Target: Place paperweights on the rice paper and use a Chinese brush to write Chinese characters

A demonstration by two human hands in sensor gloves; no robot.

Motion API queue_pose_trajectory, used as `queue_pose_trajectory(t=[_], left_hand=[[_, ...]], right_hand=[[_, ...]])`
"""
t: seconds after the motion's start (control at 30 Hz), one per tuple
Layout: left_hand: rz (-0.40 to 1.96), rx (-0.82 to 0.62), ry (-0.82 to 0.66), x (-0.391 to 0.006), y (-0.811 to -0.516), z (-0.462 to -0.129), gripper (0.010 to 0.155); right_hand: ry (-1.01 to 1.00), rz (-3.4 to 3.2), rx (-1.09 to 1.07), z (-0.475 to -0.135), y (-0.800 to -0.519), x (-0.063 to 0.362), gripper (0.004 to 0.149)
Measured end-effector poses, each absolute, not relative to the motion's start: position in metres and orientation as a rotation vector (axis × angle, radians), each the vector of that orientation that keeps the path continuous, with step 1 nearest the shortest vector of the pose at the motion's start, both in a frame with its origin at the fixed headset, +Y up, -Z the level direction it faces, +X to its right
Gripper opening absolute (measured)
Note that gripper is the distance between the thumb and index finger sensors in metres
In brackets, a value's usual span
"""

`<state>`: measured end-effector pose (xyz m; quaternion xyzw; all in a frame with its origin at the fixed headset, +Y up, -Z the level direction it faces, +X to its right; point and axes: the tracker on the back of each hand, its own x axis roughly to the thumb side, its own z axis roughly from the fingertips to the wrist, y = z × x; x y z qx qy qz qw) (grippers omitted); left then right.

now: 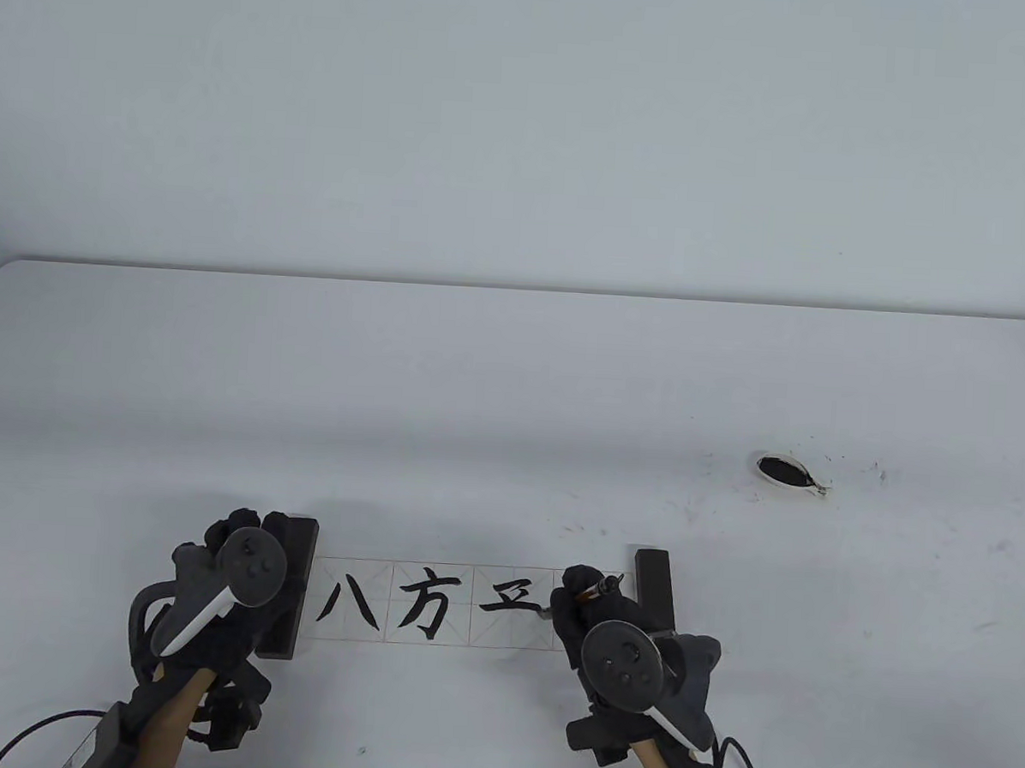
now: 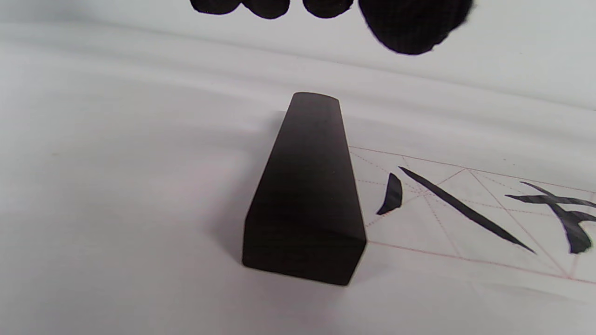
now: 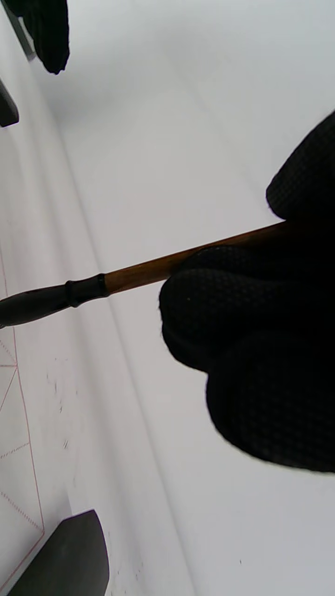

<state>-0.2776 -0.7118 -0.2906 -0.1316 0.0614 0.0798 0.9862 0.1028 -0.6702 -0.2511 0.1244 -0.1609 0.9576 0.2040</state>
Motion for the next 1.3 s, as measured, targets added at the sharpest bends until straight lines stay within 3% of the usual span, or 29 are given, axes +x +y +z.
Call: queue_pose_trajectory(t=[0.13, 0.6, 1.2, 1.3], left_hand=[[0.160, -0.265, 0.124, -0.277, -0.712, -0.291, 0.081], [0.160, -0.264, 0.123, -0.277, -0.712, -0.291, 0.081], [0.160, -0.273, 0.122, -0.277, -0.713, -0.291, 0.081], [0.159, -0.273, 0.121, -0.277, -0.713, -0.291, 0.081]], right_hand=[[-0.498, 2.595, 0.366, -0.253, -0.673, 0.099, 0.044], [-0.389, 2.652, 0.387, -0.264, -0.685, 0.090, 0.045], [-0.343, 2.615, 0.439, -0.258, -0.674, 0.092, 0.039], [-0.417, 2.571, 0.425, -0.256, -0.673, 0.095, 0.039]])
